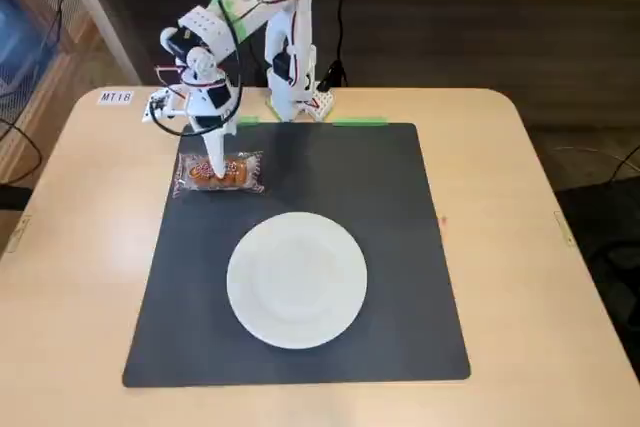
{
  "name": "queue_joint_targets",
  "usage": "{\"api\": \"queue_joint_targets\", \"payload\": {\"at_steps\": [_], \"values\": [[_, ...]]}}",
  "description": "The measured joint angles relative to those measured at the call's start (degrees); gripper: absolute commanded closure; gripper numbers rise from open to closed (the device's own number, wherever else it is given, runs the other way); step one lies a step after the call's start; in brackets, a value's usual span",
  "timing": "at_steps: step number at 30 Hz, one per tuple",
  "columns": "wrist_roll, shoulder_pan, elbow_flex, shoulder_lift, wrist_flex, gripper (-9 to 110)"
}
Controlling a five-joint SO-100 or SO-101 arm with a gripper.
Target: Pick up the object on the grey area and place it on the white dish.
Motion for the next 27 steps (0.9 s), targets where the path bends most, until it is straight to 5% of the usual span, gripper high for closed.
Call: {"api": "queue_joint_targets", "payload": {"at_steps": [27], "values": [[0.97, 0.53, -0.35, -16.61, -14.06, 56]]}}
